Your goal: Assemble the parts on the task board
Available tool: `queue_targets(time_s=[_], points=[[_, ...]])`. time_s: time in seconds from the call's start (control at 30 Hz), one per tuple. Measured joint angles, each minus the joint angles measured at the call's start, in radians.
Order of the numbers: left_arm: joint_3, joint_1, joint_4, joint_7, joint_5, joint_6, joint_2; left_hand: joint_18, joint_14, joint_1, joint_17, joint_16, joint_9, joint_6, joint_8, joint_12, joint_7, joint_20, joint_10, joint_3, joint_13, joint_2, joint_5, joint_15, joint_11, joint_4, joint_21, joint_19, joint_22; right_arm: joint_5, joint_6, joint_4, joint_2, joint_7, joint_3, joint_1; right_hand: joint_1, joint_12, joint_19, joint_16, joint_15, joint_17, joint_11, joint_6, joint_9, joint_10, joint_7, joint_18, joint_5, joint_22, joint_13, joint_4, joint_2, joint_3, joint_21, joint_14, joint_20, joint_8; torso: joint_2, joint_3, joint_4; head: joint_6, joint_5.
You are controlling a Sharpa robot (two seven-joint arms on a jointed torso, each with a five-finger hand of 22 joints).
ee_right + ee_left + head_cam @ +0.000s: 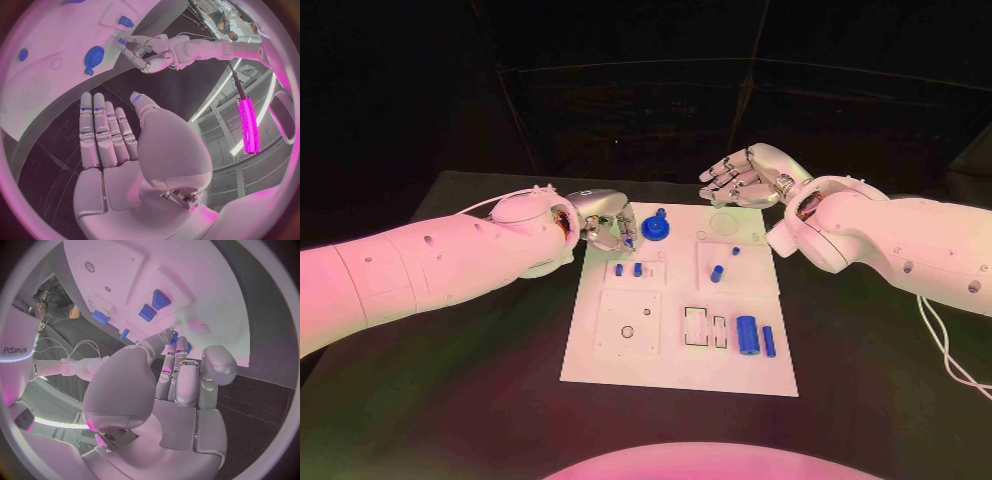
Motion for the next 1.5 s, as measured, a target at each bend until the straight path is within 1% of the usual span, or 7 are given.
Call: queue_targets(time_s=[0.4, 0.53, 1.23, 1.33, 1.4, 1.43, 1.5], points=[[0.000, -0.001, -0.021, -0.004, 0.002, 0.023, 0.027, 0.000, 0.000, -0.001, -0.002, 0.000, 0.000, 0.000, 0.000, -0.004, 0.000, 0.000, 0.000, 0.000, 0.000, -0.001, 0.000, 0.000, 0.000, 0.000, 0.000, 0.000, 0.001, 0.000, 0.000, 0.000, 0.001, 0.000, 0.000, 0.000, 0.000, 0.000, 0.000, 0.000, 0.000, 0.000, 0.000, 0.000, 0.000, 0.000, 0.000, 0.000, 0.000, 0.000, 0.000, 0.000, 0.000, 0.000, 0.000, 0.000, 0.000, 0.000, 0.000, -0.0004, 0.0000, -0.002, 0.003], [0.000, -0.002, -0.026, -0.007, 0.002, 0.031, 0.031, 0.000, 0.000, -0.001, -0.002, 0.000, 0.000, 0.000, 0.000, -0.004, 0.000, 0.000, 0.000, 0.000, 0.000, -0.001, -0.004, 0.000, 0.000, 0.000, 0.000, 0.000, 0.001, 0.000, 0.000, 0.000, 0.002, 0.000, 0.000, 0.000, 0.000, 0.004, 0.004, 0.000, 0.000, 0.000, 0.000, 0.000, 0.000, 0.000, 0.000, 0.000, 0.000, -0.001, -0.002, 0.000, 0.000, 0.000, 0.000, 0.000, -0.004, 0.000, 0.000, -0.0004, 0.0000, -0.003, 0.003], [0.000, -0.002, -0.032, -0.024, 0.003, 0.080, 0.044, 0.000, 0.000, -0.001, -0.003, 0.000, 0.000, 0.000, -0.004, -0.004, 0.000, 0.000, 0.000, 0.000, 0.000, -0.001, -0.003, 0.000, 0.000, 0.000, 0.000, 0.000, 0.000, 0.001, 0.000, 0.000, 0.003, 0.000, 0.000, 0.000, 0.000, 0.004, 0.004, 0.000, 0.000, -0.001, 0.000, 0.000, 0.000, 0.000, 0.000, 0.000, 0.000, -0.001, -0.001, 0.000, 0.000, 0.000, 0.000, 0.000, -0.004, 0.000, 0.000, -0.0005, 0.0005, -0.008, 0.002], [0.000, -0.002, -0.033, -0.026, 0.004, 0.084, 0.044, 0.000, 0.000, -0.006, -0.007, 0.000, 0.000, 0.000, -0.005, -0.009, 0.000, 0.000, 0.000, 0.000, 0.000, -0.006, -0.003, 0.000, 0.000, 0.000, 0.000, 0.000, 0.000, 0.001, 0.000, 0.000, 0.003, 0.000, 0.000, 0.000, 0.000, 0.004, 0.004, 0.000, 0.000, -0.001, 0.000, 0.000, 0.000, 0.000, 0.000, 0.000, 0.000, -0.001, -0.001, 0.000, 0.000, 0.000, 0.000, 0.000, -0.004, 0.000, 0.000, -0.0005, 0.0006, -0.009, 0.002], [0.000, -0.002, -0.033, -0.028, 0.004, 0.086, 0.045, -0.001, 0.000, -0.011, -0.009, 0.000, -0.002, -0.001, -0.016, -0.019, 0.000, 0.000, 0.000, -0.003, 0.000, -0.011, -0.003, 0.000, 0.000, -0.003, 0.000, 0.000, 0.000, 0.001, 0.000, 0.000, 0.003, 0.000, 0.000, 0.000, 0.000, 0.004, 0.004, 0.000, 0.000, -0.001, 0.000, 0.000, 0.000, 0.000, 0.000, 0.000, 0.000, -0.001, -0.001, 0.000, 0.000, 0.000, 0.000, 0.000, -0.004, 0.000, 0.000, -0.0005, 0.0006, -0.009, 0.002], [0.000, -0.002, -0.034, -0.028, 0.004, 0.087, 0.045, -0.011, 0.000, -0.014, -0.012, 0.000, -0.004, -0.007, -0.023, -0.025, 0.006, 0.000, -0.001, -0.003, 0.000, -0.014, -0.003, 0.000, 0.001, -0.003, 0.000, 0.000, 0.000, 0.001, 0.000, 0.000, 0.003, 0.000, 0.000, 0.000, 0.000, 0.004, 0.004, 0.000, 0.000, -0.001, 0.000, 0.000, 0.000, 0.000, 0.000, 0.000, 0.000, -0.001, -0.001, 0.000, 0.000, 0.000, 0.000, 0.000, -0.004, 0.000, 0.000, -0.0005, 0.0006, -0.009, 0.002], [0.000, -0.002, -0.034, -0.030, 0.004, 0.089, 0.045, -0.015, 0.000, -0.022, -0.017, 0.000, -0.007, -0.033, -0.043, -0.039, 0.010, 0.000, -0.012, -0.006, -0.001, -0.022, -0.003, 0.000, 0.012, -0.006, 0.000, 0.000, 0.000, 0.001, 0.000, 0.000, 0.003, 0.000, 0.000, 0.000, 0.000, 0.004, 0.004, 0.000, 0.000, -0.001, 0.000, 0.000, 0.000, 0.000, 0.000, 0.000, 0.000, -0.001, -0.001, 0.000, 0.000, 0.000, 0.000, 0.000, -0.004, 0.000, 0.000, -0.0006, 0.0006, -0.009, 0.002]])
